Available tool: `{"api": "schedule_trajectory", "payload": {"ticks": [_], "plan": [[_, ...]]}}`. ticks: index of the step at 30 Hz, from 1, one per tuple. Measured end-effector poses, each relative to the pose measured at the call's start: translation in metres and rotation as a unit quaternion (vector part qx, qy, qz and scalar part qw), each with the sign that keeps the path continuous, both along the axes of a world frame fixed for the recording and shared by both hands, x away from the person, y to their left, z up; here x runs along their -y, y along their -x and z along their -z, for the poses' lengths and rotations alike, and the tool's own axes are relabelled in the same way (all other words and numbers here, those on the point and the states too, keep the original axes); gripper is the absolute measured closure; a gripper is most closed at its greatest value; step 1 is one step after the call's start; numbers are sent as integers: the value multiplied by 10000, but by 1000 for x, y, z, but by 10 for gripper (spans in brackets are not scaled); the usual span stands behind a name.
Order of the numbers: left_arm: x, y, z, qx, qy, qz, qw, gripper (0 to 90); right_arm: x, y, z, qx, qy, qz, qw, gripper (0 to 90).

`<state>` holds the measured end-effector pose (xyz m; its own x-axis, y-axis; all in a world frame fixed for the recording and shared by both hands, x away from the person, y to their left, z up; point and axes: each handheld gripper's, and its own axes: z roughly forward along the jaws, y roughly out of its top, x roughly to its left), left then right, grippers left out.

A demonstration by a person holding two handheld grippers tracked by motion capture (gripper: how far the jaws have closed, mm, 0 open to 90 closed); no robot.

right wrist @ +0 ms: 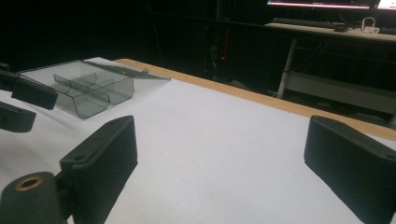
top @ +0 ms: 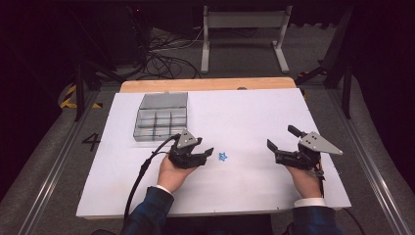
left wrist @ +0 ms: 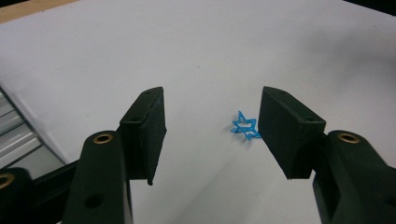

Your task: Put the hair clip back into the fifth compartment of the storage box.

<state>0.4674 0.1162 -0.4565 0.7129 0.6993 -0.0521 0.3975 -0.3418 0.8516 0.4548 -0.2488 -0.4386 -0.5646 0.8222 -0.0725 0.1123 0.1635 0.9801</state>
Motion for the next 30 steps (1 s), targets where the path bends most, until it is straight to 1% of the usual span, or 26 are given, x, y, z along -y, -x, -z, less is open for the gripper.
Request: {"api": "schedule_trajectory", "payload": {"ticks": [1,2,3,6,8,9,11,12,14,15,16,17,18,20,21,22,23,24,25,26,27,30], "plan": [[2,-1,1,-68,50,46,10000,426,0,0,0,1,-5,-7,10000,113],[3,-3,1,-55,11,40,10000,438,0,0,0,13,-13,-30,10000,117],[5,-3,2,-127,54,44,9999,446,0,0,0,19,-17,-39,10000,119],[13,-7,5,-169,-54,157,9997,471,-1,0,0,27,-16,-58,10000,121],[15,-7,6,-159,-81,154,9997,484,0,0,0,19,-13,-53,10000,121],[17,-7,7,-197,-88,162,9996,484,0,0,0,19,-13,-53,10000,121],[20,-9,9,-190,-164,184,9995,502,0,0,0,41,-14,-61,10000,122],[22,-10,10,-245,-153,210,9994,509,1,0,-1,37,-11,-69,10000,126],[25,-12,12,-271,-208,231,9992,521,1,1,-1,42,0,-97,9999,133],[26,-13,13,-320,-181,229,9991,526,0,1,-1,39,5,-104,9999,135],[27,-14,14,-333,-211,211,9990,532,0,1,-1,44,7,-115,9999,136],[28,-16,15,-371,-174,217,9989,537,0,1,0,37,11,-123,9999,136],[30,-17,16,-472,-161,210,9985,539,0,1,0,27,22,-124,9999,136],[31,-18,17,-495,-162,216,9984,541,-1,0,0,38,23,-139,9999,136],[32,-19,18,-550,-151,196,9982,546,-1,0,0,32,35,-133,9999,136],[33,-20,18,-558,-185,190,9981,550,-1,1,0,27,44,-135,9999,138],[33,-21,19,-607,-167,183,9978,554,-1,1,0,25,45,-142,9999,139],[34,-22,19,-602,-202,155,9979,559,-1,1,0,23,46,-146,9999,140],[35,-23,20,-661,-183,136,9976,562,-1,1,0,21,47,-150,9999,141],[34,-24,20,-636,-250,122,9976,566,-1,1,0,25,50,-154,9999,143],[36,-24,21,-710,-180,127,9972,572,-1,1,0,24,50,-156,9999,144],[39,-27,22,-777,-242,129,9966,594,-2,1,0,20,44,-149,9999,144]]}}
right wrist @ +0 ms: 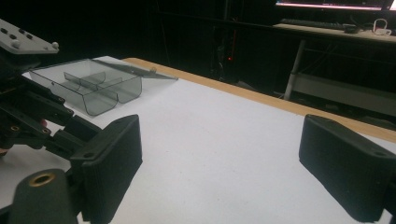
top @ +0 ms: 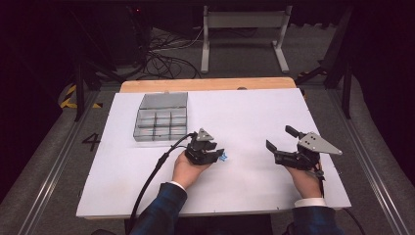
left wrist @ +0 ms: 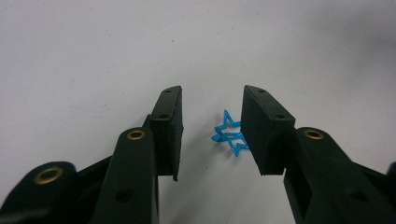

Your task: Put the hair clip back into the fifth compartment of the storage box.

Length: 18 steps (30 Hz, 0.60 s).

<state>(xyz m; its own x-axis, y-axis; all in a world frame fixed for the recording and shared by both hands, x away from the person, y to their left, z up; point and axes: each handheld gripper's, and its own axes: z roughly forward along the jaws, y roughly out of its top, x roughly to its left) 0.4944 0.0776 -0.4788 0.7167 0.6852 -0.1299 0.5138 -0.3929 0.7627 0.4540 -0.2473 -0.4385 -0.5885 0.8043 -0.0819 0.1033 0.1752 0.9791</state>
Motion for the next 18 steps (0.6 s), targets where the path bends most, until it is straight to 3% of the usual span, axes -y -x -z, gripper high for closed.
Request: {"api": "schedule_trajectory", "payload": {"ticks": [18], "plan": [[12,-4,6,-331,-260,67,9991,710,1,0,0,26,-26,-7,10000,144]]}}
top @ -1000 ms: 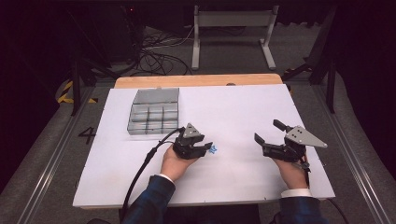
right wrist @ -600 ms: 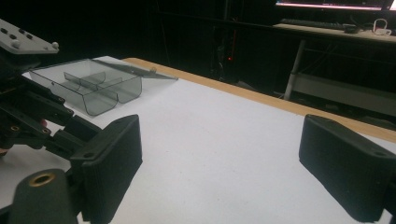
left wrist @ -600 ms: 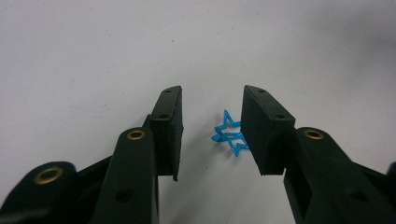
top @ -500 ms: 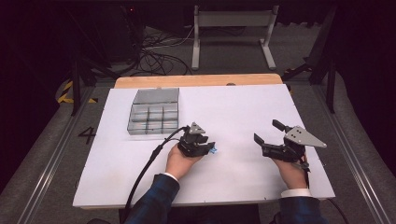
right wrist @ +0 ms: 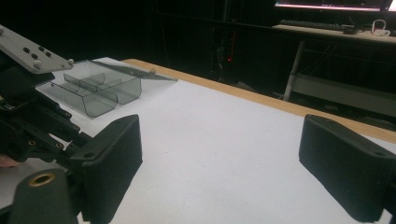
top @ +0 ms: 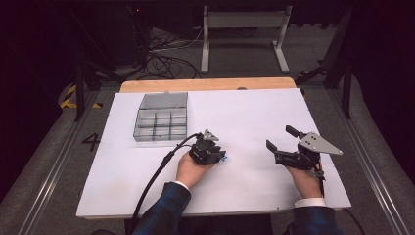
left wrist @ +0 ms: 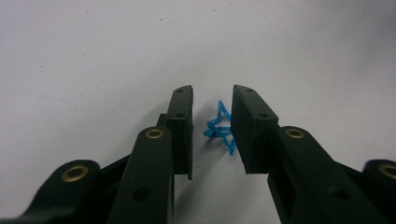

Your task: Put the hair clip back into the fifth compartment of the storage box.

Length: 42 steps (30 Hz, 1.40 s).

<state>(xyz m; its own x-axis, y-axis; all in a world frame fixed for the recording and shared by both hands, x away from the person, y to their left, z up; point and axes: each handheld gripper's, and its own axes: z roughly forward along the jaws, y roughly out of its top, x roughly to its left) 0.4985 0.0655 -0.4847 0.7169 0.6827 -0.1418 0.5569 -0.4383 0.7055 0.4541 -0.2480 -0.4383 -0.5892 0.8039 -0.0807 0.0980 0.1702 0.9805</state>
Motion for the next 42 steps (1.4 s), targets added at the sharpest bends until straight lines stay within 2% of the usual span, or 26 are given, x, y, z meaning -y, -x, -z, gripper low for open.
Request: {"api": "schedule_trajectory", "payload": {"ticks": [7,12,19,27,42], "plan": [[1,3,0,90,-79,74,9999,825,0,0,0,3,-7,6,10000,144],[1,5,-5,169,74,179,9997,882,0,0,0,4,-26,3,10000,144],[-2,10,-11,252,66,259,9993,894,-1,0,0,-3,-14,0,10000,144],[-8,12,-19,509,87,299,9982,894,-1,0,1,-13,-23,-13,10000,143],[-21,13,-33,835,209,94,9962,895,-1,-1,1,-16,-51,-26,10000,130]]}}
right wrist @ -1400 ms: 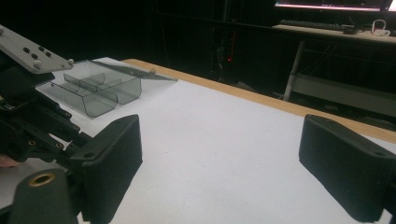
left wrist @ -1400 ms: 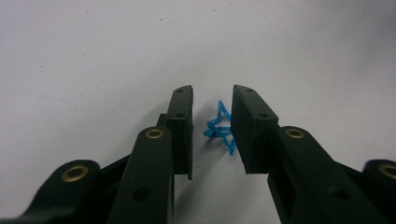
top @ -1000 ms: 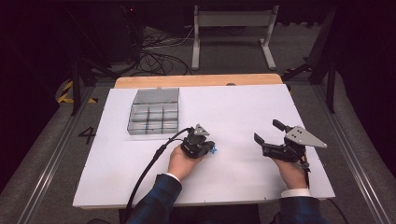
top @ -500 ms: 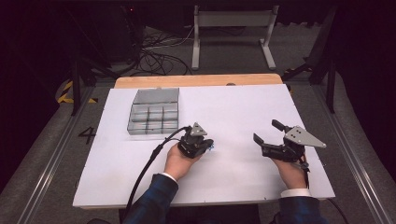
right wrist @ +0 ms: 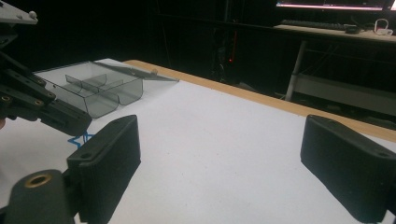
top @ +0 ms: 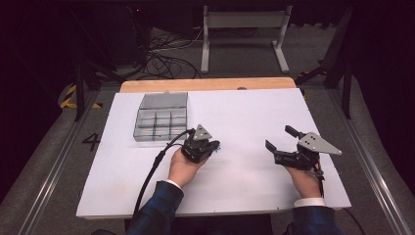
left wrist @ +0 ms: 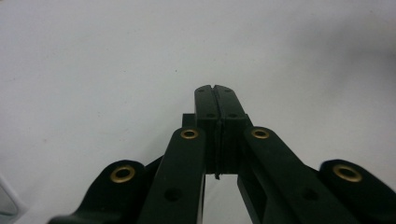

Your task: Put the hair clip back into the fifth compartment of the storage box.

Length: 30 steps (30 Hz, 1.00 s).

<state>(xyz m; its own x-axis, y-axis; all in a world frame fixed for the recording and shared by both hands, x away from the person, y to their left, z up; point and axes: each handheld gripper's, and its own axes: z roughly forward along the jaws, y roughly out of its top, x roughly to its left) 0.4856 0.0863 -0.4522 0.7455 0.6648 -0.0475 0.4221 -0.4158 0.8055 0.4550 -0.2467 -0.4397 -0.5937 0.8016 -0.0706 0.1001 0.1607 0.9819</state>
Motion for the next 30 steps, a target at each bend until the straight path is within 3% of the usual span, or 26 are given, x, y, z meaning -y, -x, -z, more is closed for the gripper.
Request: {"api": "schedule_trajectory", "payload": {"ticks": [5,30], "plan": [[-5,-1,-4,133,-4,-50,9999,895,0,0,0,-1,0,7,10000,124],[-34,1,-18,395,171,-402,9983,895,-2,-1,1,-3,11,-61,10000,46]]}}
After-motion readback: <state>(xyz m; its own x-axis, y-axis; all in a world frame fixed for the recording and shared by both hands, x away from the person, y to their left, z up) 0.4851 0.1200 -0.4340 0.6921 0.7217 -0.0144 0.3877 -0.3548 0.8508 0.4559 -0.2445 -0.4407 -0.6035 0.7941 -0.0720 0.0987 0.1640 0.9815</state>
